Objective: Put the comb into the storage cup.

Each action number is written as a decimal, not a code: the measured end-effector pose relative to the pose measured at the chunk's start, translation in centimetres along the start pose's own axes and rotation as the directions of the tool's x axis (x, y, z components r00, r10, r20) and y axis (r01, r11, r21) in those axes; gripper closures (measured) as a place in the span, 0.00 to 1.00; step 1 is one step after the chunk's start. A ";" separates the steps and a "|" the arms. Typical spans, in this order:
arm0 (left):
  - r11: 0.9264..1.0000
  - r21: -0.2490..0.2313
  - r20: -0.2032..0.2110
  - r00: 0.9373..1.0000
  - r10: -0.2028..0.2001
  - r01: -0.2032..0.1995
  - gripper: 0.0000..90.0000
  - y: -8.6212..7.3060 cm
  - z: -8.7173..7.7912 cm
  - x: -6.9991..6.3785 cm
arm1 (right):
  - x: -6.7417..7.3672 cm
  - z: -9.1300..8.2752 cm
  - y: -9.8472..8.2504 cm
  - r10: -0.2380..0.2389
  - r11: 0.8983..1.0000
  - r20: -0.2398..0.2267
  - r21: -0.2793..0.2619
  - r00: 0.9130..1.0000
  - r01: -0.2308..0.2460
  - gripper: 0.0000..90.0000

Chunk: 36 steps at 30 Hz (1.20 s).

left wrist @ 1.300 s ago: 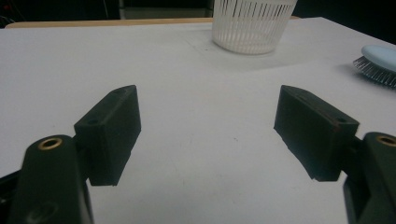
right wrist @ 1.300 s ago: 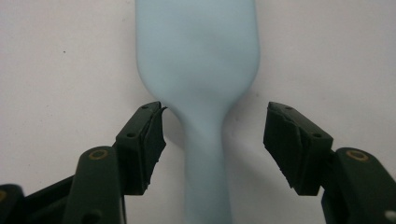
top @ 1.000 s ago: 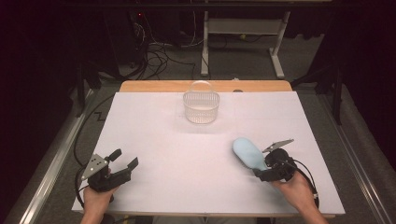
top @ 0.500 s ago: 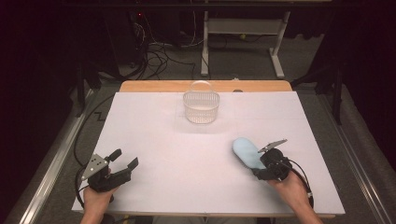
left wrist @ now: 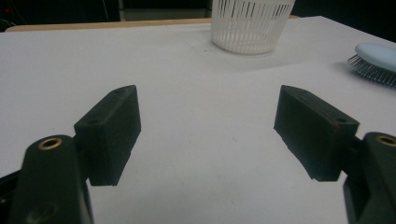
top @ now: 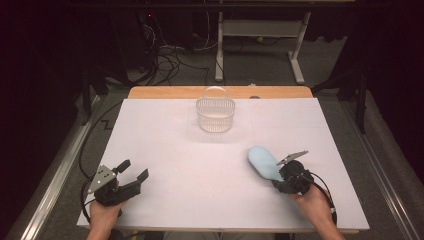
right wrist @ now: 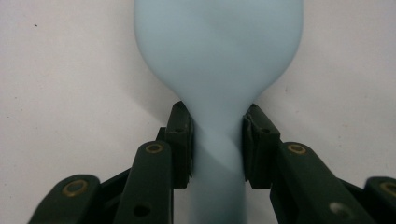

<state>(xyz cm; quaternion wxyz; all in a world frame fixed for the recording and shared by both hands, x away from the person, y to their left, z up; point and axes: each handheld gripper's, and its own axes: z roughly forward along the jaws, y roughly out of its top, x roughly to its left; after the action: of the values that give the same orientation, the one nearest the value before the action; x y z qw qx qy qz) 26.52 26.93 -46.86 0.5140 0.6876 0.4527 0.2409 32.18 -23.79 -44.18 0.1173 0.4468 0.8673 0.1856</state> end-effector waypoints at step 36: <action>1.000 0.016 0.030 0.999 0.016 -0.016 0.25 0.6 0.6 -1.1 | 1.1 -1.8 0.5 -0.032 0.989 -0.041 -0.144 0.999 0.025 0.78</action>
<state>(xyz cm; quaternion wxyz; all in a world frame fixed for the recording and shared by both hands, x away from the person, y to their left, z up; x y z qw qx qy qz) 26.71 25.66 -46.41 0.5133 0.6989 0.4413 0.2309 31.27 -22.98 -42.41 0.1331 0.4207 0.8603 0.2553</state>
